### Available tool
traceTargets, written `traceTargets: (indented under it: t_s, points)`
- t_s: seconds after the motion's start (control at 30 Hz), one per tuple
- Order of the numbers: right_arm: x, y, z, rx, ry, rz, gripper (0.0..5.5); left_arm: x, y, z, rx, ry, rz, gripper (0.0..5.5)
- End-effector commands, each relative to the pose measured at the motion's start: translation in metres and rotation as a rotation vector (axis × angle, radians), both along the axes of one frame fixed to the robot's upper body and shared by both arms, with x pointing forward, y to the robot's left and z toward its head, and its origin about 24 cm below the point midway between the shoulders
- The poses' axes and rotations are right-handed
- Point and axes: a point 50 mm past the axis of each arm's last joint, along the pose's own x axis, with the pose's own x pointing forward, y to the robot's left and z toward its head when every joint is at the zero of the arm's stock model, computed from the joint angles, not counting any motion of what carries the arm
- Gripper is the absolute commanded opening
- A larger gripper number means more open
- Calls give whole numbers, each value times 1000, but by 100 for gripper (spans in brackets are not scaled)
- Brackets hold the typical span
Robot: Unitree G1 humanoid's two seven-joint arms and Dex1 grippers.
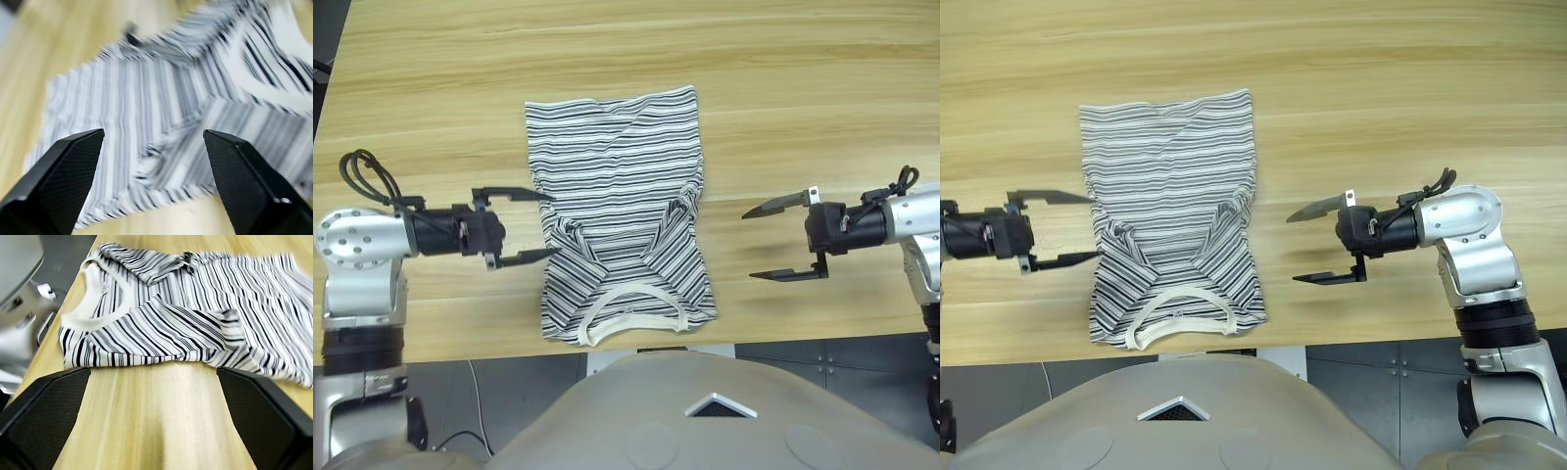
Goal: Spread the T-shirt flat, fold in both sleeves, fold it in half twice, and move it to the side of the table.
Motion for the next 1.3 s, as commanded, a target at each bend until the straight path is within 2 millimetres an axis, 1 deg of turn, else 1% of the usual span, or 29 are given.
traceTargets:
  t_s: [0.03,0.13,0.23,0.3,0.37,0.43,0.57,0.7,0.8,0.97,1.1,1.3]
  points:
    - [-15,14,-13,-52,-201,181,478,-23,2,0,209,-30,-139,379]
    - [-21,21,-25,-80,-329,300,478,-37,16,-9,425,-49,-252,379]
    - [-24,28,-33,-65,-424,373,478,-43,26,-13,556,-66,-339,379]
    - [-27,31,-40,-62,-450,415,478,-45,30,-14,611,-74,-381,379]
    - [-28,32,-45,-58,-471,437,478,-46,29,-11,625,-80,-402,379]
    - [-28,33,-48,-53,-476,444,478,-46,23,-11,612,-87,-428,379]
    - [-31,38,-55,-24,-487,460,478,-49,-3,-18,479,-135,-472,379]
    - [-34,40,-58,-9,-488,472,478,-42,-14,-23,410,-189,-465,379]
    - [-35,41,-60,0,-485,477,478,-42,-23,-27,362,-202,-464,379]
    - [-38,39,-63,-2,-482,487,478,-43,-31,-28,306,-213,-460,379]
    - [-38,40,-64,-2,-485,491,478,-51,-38,-27,239,-176,-457,379]
    - [-37,40,-65,-13,-487,496,478,-57,-35,-27,235,-135,-446,379]
